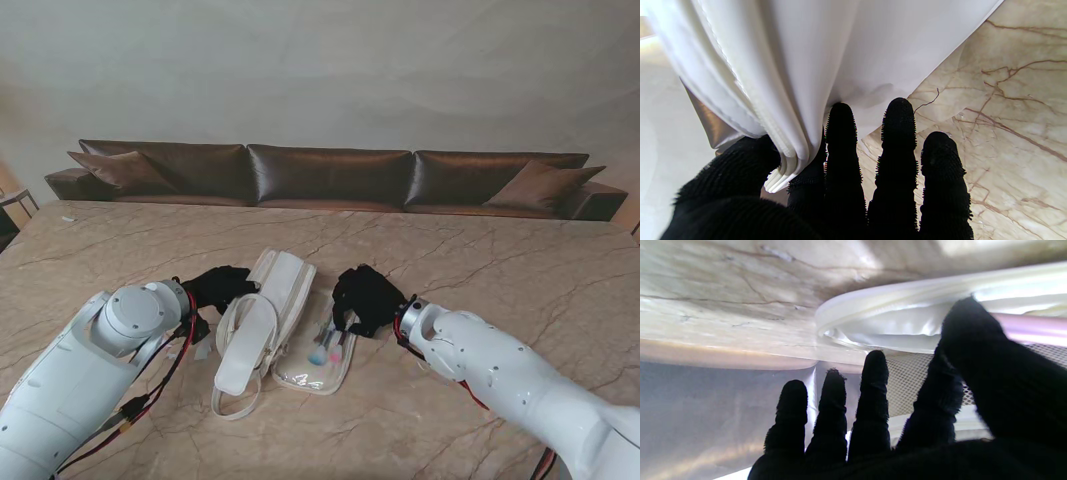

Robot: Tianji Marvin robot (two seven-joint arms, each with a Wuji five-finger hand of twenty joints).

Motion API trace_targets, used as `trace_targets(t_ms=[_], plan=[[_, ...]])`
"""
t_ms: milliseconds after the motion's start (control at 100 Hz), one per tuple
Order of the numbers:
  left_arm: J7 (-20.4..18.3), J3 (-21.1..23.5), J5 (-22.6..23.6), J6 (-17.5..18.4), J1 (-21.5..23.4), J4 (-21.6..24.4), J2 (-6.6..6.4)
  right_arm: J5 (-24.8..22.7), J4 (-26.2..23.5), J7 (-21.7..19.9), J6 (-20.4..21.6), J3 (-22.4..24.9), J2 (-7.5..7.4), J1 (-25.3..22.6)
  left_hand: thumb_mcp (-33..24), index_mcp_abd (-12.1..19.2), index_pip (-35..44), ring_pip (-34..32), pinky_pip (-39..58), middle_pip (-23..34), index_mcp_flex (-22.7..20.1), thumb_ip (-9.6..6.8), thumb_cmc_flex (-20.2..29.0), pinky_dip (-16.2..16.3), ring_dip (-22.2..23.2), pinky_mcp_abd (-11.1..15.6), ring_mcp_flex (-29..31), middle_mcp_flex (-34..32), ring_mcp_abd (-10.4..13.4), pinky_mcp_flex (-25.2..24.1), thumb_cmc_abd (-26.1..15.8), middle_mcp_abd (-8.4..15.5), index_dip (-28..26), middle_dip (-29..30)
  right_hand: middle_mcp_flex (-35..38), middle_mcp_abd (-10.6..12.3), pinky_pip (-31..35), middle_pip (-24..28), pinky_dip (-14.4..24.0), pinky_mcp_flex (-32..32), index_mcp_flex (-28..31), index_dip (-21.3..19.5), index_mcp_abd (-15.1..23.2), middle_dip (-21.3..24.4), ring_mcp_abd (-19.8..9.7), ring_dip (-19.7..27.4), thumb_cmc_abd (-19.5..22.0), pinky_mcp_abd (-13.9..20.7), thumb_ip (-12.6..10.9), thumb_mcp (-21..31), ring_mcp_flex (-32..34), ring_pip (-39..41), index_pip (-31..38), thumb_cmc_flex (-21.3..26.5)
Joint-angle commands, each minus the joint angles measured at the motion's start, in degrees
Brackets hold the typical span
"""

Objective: Pack the cosmetics bag

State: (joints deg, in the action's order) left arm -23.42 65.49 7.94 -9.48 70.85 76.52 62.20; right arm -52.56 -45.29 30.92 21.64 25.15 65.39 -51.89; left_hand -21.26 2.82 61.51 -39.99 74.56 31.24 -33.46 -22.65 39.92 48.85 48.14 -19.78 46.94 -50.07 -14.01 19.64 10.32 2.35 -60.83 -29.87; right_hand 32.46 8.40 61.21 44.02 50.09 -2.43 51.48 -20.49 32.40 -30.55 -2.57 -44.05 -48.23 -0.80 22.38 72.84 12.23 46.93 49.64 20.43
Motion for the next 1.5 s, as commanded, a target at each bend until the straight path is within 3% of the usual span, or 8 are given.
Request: trace_targets(t_ms=[0, 120, 170, 210, 240, 520, 900, 1490], plan=[[-0.20, -0.08, -0.11, -0.10, 0.49, 0.20, 0.14, -0.64, -0.71, -0.15, -0.31, -0.07, -0.47, 0.16, -8.18, 9.87, 3.55, -0.08, 0.05, -0.06, -1.36, -4.40, 3.92, 0.74, -0.12, -0.78, -0.05, -0.54, -0.08, -0.15, -5.96, 2.60, -1.38, -0.38, -0.10, -0.88, -0.02, -0.63, 0.64, 0.26, 0.02, 1.36, 1.87, -0.51, -0.14, 0.14, -0.13, -0.38, -1.77, 0.05, -0.11, -0.23, 6.54, -0.14], [0.06, -0.02, -0.20, -0.11, 0.60, 0.22, 0.21, -1.75, -3.09, -2.18, -1.14, 2.20, -1.49, -0.97, -8.38, 9.75, 3.56, -0.33, 0.12, -0.01, -1.38, -4.55, 3.86, 0.51, -0.17, -0.23, 0.86, -0.63, -0.04, 0.82, -5.81, 2.20, -1.35, -0.20, -1.54, -1.78, -0.54, -1.43, 0.55, 0.44, -6.98, 2.18, -5.76, -0.18, 0.61, 0.24, -2.00, -0.69, -1.39, 0.06, -0.35, -1.26, 2.25, -1.74], [0.24, 0.01, -0.29, -0.17, 0.67, 0.25, 0.27, -2.24, -4.04, -3.05, -1.17, 3.39, -1.92, -1.50, -8.53, 9.65, 3.59, -0.33, 0.01, 0.02, -1.47, -4.69, 3.74, 0.12, -0.38, -0.03, 1.55, -0.73, -0.04, 1.71, -5.73, 2.08, -1.30, -0.03, -2.43, -2.18, -0.92, -2.07, 0.49, 0.61, -8.30, -0.34, -9.64, 0.42, 0.70, 0.19, -0.42, -0.90, -5.06, 0.85, -0.41, -1.46, -3.62, -3.61], [0.46, 0.03, -0.33, -0.22, 0.72, 0.27, 0.32, -2.79, -5.36, -4.18, -1.16, 4.84, -2.38, -2.18, -8.81, 9.45, 3.70, 0.00, -0.05, 0.05, -1.63, -4.92, 3.57, -0.54, -1.00, 0.00, 2.36, -0.87, 0.03, 2.36, -5.64, 1.79, -1.20, 0.42, -2.84, -2.34, -1.46, -2.68, 0.29, 0.79, -9.07, -3.27, -12.07, 1.10, 0.80, 0.45, 1.00, -1.12, -11.12, 1.25, -0.37, -2.03, -6.89, -5.22], [0.59, 0.04, -0.32, -0.24, 0.74, 0.27, 0.35, -3.28, -6.39, -5.06, -1.21, 6.00, -2.74, -2.77, -8.87, 9.44, 3.70, 0.06, 0.03, 0.09, -1.60, -4.95, 3.54, -0.76, -1.21, 0.05, 2.58, -0.88, 0.12, 2.59, -5.60, 1.68, -1.16, 0.56, -3.31, -2.46, -1.95, -3.04, 0.07, 1.01, -9.93, -4.29, -13.11, 1.42, 0.88, 0.79, 1.06, -1.26, -12.30, 1.13, -0.41, -2.70, -8.11, -5.67], [2.22, 0.21, -0.55, -0.15, 1.25, 0.18, 0.76, -6.22, -13.60, -14.10, -0.82, 14.03, -5.03, -6.93, -9.56, 9.48, 3.90, 0.33, 1.23, 0.41, -1.77, -5.65, 2.75, -2.94, -3.56, 1.00, 5.79, -1.27, 1.06, 5.76, -5.46, 1.21, -0.85, 1.31, -5.04, -4.02, -3.85, -6.45, -0.88, -0.55, -16.01, -3.73, -18.09, 5.58, 2.07, 4.81, -2.33, -2.75, -11.42, 1.19, 2.46, -9.04, -13.41, -7.33], [5.59, 1.90, -3.32, 1.73, 3.49, 0.56, 1.75, 1.01, -17.18, -23.40, -8.77, 18.50, -3.77, -10.27, -9.53, 9.25, 4.36, 0.29, 2.49, 0.37, -2.71, -5.85, 2.61, -6.80, -8.15, 1.19, 9.63, -2.73, 2.00, 8.63, -5.35, 0.22, -0.50, 2.88, 2.79, -7.63, -1.25, -9.45, 0.48, -21.32, -19.37, -1.48, -27.25, 11.27, 6.17, 9.80, 7.39, -7.59, -13.06, -2.56, 28.73, -20.28, -16.77, -6.66], [8.33, 5.69, -4.74, 7.76, 8.06, 3.70, 1.98, 15.61, -10.58, -28.33, -17.93, 13.48, 0.27, -4.22, -8.55, 10.13, 4.05, -0.76, 2.04, 0.36, -2.79, -5.65, 2.90, -6.03, -7.89, 1.52, 8.09, -1.89, 2.19, 6.13, -6.09, 2.05, -2.00, 2.36, -2.83, -9.72, 0.44, -8.87, 1.08, -20.89, -30.56, 2.37, -35.12, 11.23, 6.32, 8.79, 12.60, -6.97, -14.08, -6.45, 27.25, -21.26, -24.58, -7.89]])
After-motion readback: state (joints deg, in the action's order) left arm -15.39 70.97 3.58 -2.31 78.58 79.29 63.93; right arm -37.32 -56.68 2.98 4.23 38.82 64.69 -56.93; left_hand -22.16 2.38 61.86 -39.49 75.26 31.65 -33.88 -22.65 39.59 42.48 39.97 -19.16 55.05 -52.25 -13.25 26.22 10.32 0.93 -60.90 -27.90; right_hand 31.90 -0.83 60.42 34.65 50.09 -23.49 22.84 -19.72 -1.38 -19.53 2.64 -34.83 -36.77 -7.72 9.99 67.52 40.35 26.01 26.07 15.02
